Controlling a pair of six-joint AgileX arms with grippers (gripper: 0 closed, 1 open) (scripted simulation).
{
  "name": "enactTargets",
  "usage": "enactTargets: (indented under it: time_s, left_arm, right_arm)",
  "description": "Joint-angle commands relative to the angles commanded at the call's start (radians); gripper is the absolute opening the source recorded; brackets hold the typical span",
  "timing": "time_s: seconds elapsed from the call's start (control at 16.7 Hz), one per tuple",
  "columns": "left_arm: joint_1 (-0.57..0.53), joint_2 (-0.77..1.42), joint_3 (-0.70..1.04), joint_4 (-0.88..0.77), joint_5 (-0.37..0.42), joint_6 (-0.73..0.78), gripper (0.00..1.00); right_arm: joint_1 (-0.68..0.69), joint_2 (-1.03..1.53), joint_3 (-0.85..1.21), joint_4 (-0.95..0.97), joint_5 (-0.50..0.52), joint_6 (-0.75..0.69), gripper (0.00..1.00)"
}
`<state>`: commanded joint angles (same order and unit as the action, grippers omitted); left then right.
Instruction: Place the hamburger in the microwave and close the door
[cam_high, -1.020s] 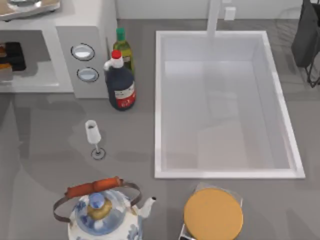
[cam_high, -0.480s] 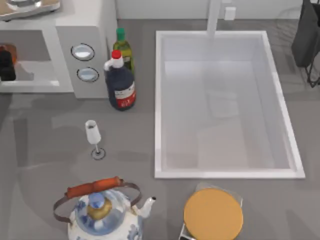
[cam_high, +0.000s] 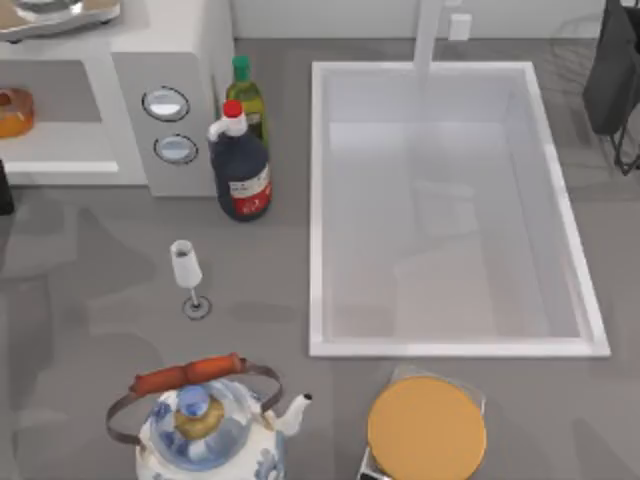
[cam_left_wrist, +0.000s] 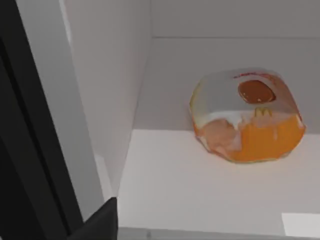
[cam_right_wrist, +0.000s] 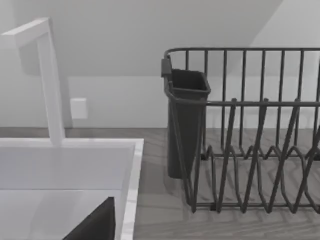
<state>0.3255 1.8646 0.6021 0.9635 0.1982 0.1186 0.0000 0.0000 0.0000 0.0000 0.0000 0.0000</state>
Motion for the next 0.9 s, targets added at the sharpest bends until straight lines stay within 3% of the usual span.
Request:
enactTargets:
  time_s: [0.42,0.9]
  left_arm:
    - [0.021,0.008,-0.251,0.14,0.008,-0.01,1.0]
    - [0.011,0.014,-0.263,0.139,0.008,-0.011,1.0]
  right_arm:
    - [0.0,0.0,0.0,0.0,0.0,0.0,1.0]
    - [0.0,0.0,0.0,0.0,0.0,0.0,1.0]
